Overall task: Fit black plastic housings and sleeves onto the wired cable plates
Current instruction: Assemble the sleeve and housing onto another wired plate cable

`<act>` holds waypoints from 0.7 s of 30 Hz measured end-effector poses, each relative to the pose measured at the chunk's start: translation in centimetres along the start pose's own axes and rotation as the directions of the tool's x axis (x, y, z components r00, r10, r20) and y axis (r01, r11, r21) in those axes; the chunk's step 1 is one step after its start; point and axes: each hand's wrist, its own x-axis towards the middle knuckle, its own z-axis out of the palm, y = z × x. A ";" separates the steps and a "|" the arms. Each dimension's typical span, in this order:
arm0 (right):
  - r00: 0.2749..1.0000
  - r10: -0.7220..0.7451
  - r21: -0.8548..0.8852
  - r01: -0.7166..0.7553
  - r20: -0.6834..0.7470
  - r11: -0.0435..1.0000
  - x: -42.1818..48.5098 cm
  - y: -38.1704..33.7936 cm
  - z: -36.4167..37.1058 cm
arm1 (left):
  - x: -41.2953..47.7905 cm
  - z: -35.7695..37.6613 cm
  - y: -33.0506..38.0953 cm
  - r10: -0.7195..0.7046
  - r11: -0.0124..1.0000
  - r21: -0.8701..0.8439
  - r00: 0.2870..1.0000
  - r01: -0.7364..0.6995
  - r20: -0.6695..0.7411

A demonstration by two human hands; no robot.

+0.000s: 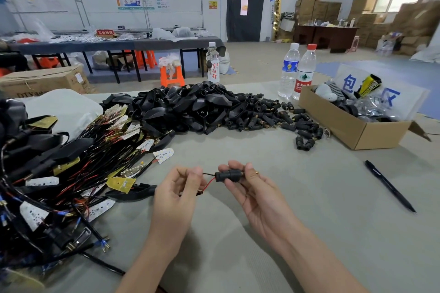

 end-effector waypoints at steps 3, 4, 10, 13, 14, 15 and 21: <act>0.999 0.044 0.046 -0.044 0.005 0.998 0.0 0.1 0.0 | 0.0 0.1 -0.3 0.002 1.000 -0.008 0.999 -0.002 0.037; 0.998 0.062 0.059 -0.062 0.008 0.996 0.0 0.1 0.0 | 0.0 0.1 -0.5 0.001 1.000 -0.007 0.999 0.000 0.053; 0.994 0.112 0.072 -0.113 0.012 0.991 0.0 0.3 0.1 | -0.4 0.3 -1.2 -0.014 0.999 0.043 0.992 0.009 0.129; 0.995 0.096 0.090 -0.095 -0.007 0.991 0.2 -0.1 0.0 | -0.5 0.0 -0.9 0.001 0.998 0.056 0.991 -0.008 0.132; 0.995 0.096 0.100 -0.094 -0.016 0.991 0.2 -0.2 -0.1 | -0.4 -0.1 -0.8 0.005 0.998 0.064 0.990 -0.014 0.139; 0.995 0.100 0.107 -0.097 -0.021 0.989 0.2 -0.2 -0.1 | -0.4 -0.1 -0.8 0.009 0.997 0.078 0.988 -0.021 0.152; 0.993 0.113 0.075 -0.111 -0.021 0.991 0.0 0.0 0.1 | -0.4 -0.1 -1.1 0.019 0.988 0.147 0.983 -0.046 0.183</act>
